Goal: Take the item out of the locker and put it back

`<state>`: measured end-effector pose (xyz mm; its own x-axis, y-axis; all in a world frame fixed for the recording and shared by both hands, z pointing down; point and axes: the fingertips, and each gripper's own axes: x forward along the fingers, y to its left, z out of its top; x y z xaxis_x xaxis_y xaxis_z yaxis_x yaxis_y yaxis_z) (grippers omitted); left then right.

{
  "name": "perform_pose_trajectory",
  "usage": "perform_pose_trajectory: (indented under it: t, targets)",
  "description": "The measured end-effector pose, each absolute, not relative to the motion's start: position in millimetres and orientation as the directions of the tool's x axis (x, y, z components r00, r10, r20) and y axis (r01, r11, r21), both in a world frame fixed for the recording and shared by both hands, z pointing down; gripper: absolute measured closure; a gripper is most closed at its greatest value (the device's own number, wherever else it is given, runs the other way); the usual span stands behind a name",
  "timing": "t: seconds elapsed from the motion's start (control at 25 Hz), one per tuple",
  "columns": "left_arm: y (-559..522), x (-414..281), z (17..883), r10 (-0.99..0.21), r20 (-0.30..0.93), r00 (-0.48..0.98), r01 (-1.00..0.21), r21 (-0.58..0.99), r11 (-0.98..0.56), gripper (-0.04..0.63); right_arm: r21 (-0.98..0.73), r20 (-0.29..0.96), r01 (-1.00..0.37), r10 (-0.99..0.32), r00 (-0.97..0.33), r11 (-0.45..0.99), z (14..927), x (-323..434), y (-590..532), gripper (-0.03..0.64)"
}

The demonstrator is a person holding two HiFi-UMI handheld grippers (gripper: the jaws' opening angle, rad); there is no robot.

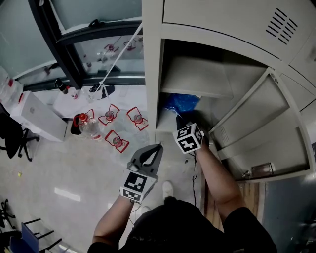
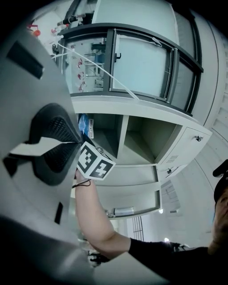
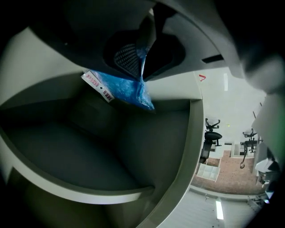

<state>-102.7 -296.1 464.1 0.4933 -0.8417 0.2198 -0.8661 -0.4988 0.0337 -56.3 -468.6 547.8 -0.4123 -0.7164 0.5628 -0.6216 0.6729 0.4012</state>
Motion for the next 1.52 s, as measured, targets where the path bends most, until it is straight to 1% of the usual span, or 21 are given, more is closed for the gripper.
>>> perform_pose_trajectory:
  t: [0.28, 0.72, 1.16, 1.52]
  targets:
    - [-271.0, -109.4, 458.5, -0.849, 0.216, 0.482, -0.874, 0.053, -0.482, 0.592, 0.282, 0.514, -0.708, -0.725, -0.458, 0.647, 526.9, -49.3, -436.7, 0.598]
    - [-211.9, -111.8, 449.4, -0.835, 0.214, 0.507, -0.861, 0.065, -0.505, 0.592, 0.189, 0.419, -0.777, -0.765, -0.490, 0.601, 487.8, -32.8, -357.2, 0.600]
    - [-148.0, -123.1, 449.9, -0.807, 0.217, 0.550, -0.833, 0.066, -0.550, 0.592, 0.134, 0.340, -0.819, -0.803, -0.490, 0.557, 460.8, -32.4, -260.8, 0.600]
    - [-114.9, -129.1, 458.0, -0.794, 0.230, 0.563, -0.825, 0.102, -0.556, 0.592, 0.075, 0.317, -0.832, -0.804, -0.503, 0.550, 453.6, -31.1, -197.4, 0.600]
